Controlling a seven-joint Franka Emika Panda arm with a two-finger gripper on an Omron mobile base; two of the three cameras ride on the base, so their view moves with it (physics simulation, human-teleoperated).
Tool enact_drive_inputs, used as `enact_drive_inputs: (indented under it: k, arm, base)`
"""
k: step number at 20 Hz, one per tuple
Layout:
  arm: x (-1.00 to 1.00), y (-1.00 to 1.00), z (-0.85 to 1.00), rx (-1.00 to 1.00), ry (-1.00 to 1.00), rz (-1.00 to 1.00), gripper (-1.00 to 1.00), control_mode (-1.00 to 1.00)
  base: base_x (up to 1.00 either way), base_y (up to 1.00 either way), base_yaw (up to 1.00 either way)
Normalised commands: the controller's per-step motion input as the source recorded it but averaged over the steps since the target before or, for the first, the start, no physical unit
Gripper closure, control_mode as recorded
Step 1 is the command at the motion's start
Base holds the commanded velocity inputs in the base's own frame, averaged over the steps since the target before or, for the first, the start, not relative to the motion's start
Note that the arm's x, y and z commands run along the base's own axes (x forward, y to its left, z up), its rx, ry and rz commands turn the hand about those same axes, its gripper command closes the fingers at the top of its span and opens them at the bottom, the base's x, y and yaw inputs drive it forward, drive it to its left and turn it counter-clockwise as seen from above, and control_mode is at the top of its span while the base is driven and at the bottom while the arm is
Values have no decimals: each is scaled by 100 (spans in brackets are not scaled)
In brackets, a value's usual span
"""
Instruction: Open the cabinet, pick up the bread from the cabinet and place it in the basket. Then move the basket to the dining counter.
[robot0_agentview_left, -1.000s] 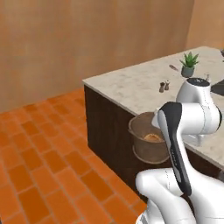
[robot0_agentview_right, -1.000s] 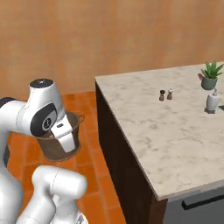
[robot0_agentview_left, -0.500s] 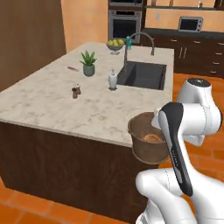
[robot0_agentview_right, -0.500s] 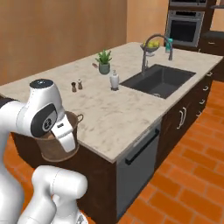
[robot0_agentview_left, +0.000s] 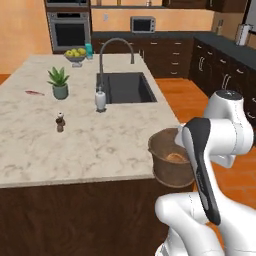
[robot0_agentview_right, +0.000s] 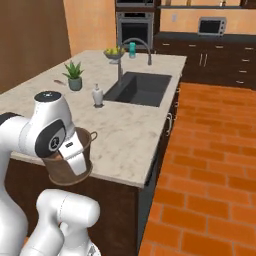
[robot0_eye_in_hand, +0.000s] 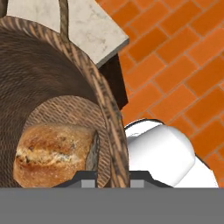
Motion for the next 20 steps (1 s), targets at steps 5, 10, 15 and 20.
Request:
enact_drive_inputs:
  k: [5, 10, 15, 20]
  arm:
    - [0, 0, 0, 0, 0, 0, 100, 100]
    - [0, 0, 0, 0, 0, 0, 100, 100]
    - [0, 0, 0, 0, 0, 0, 100, 100]
    - [0, 0, 0, 0, 0, 0, 100, 100]
  base:
    - [24, 60, -35]
    - [28, 42, -24]
    - [58, 16, -4]
    - [45, 4, -1]
